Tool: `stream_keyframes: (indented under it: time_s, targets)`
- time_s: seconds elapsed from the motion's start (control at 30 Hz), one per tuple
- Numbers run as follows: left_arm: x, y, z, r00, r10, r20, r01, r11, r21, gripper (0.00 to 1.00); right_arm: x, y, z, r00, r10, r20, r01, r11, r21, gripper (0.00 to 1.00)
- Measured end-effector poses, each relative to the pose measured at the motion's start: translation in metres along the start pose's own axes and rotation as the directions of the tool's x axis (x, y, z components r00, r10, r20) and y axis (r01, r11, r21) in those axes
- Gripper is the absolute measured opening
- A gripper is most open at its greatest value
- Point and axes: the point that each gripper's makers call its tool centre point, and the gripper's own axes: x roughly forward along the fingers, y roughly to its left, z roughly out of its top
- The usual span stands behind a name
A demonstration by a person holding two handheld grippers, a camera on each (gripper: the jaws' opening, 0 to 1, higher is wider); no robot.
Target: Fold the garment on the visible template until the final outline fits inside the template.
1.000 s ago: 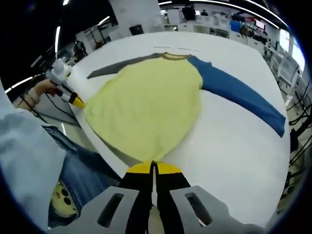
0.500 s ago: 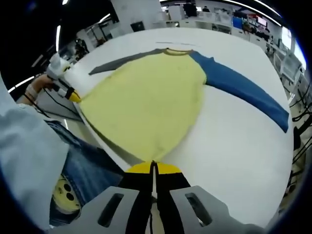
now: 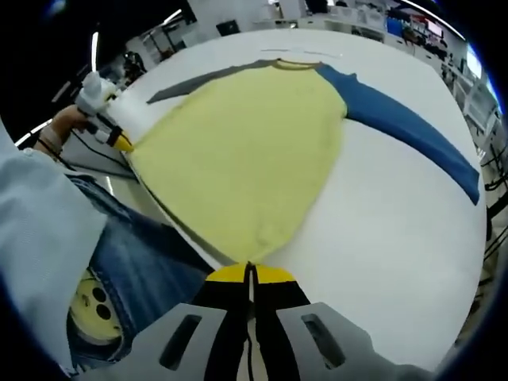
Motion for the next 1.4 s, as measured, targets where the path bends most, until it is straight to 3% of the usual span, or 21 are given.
stream_keyframes:
  time_s: [0.6, 0.8, 1.07, 1.27, 1.4]
  targets:
    - [0.006, 0.004, -0.010, 1.000, 0.008, -0.010, -0.008, 1.000, 0.006, 0.00, 0.008, 0.003, -0.012, 0.999, 0.002, -0.043, -0.003, 1.000, -0.029, 0.02]
    - [0.008, 0.003, -0.011, 1.000, 0.012, -0.016, -0.011, 0.999, 0.051, 0.00, 0.009, -0.002, -0.019, 0.997, -0.017, -0.070, 0.013, 0.998, -0.057, 0.04]
    - [-0.002, 0.009, -0.013, 0.998, 0.048, -0.027, -0.045, 0.995, 0.091, 0.12, 0.001, -0.004, -0.014, 0.998, -0.020, -0.056, 0.017, 0.998, -0.059, 0.09]
    - [-0.014, 0.014, -0.003, 0.997, 0.075, 0.024, -0.077, 0.993, 0.094, 0.18, -0.007, -0.017, -0.004, 0.998, -0.053, -0.022, 0.052, 0.997, -0.054, 0.17]
    - [-0.022, 0.007, 0.008, 0.994, 0.061, 0.086, -0.070, 0.991, 0.112, 0.23, -0.016, -0.019, 0.011, 0.998, -0.061, 0.031, 0.063, 0.996, -0.057, 0.20]
